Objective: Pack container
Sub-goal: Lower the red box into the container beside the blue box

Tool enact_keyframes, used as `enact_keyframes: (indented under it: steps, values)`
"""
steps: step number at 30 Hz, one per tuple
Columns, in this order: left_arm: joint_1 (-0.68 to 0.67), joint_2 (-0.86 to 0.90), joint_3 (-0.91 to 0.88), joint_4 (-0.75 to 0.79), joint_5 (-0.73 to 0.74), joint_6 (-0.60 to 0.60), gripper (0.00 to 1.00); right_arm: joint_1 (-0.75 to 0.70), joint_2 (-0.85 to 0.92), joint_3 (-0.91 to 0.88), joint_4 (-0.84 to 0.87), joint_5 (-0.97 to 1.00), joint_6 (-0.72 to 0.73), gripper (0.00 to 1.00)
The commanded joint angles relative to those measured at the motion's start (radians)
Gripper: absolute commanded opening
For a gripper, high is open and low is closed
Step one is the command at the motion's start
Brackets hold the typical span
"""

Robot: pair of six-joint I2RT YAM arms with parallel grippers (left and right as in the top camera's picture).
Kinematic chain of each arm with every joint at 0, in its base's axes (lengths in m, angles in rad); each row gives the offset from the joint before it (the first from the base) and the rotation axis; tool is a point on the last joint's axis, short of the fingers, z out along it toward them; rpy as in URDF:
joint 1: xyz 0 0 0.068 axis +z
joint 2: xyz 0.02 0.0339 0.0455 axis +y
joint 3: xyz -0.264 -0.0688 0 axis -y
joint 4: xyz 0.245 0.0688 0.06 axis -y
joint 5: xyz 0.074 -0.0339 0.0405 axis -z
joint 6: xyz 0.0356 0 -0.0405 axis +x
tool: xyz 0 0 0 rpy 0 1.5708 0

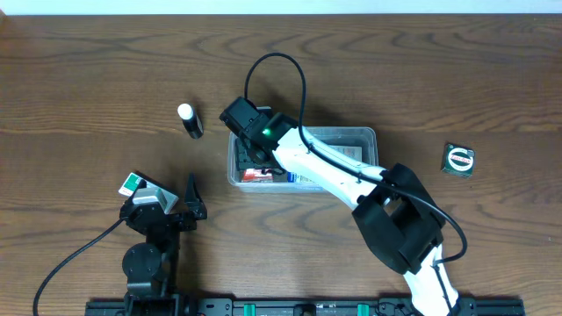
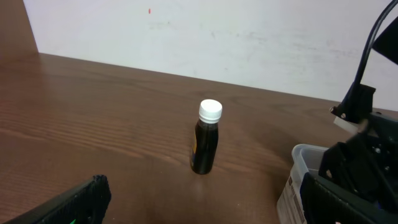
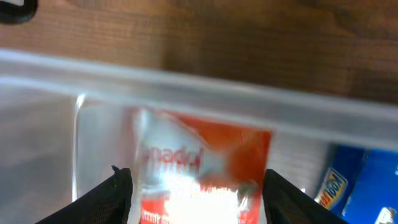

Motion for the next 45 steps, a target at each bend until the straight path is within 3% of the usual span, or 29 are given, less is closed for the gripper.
enact_keyframes:
  steps: [1, 45]
  values:
    - [0.005, 0.001, -0.019, -0.037, -0.012, 0.016, 0.98, 0.018, 0.034, -0.001, 0.016, 0.022, 0.045, 0.65]
    - [0.005, 0.001, -0.019, -0.037, -0.012, 0.016, 0.98, 0.003, -0.054, -0.001, -0.031, 0.014, 0.065, 0.74]
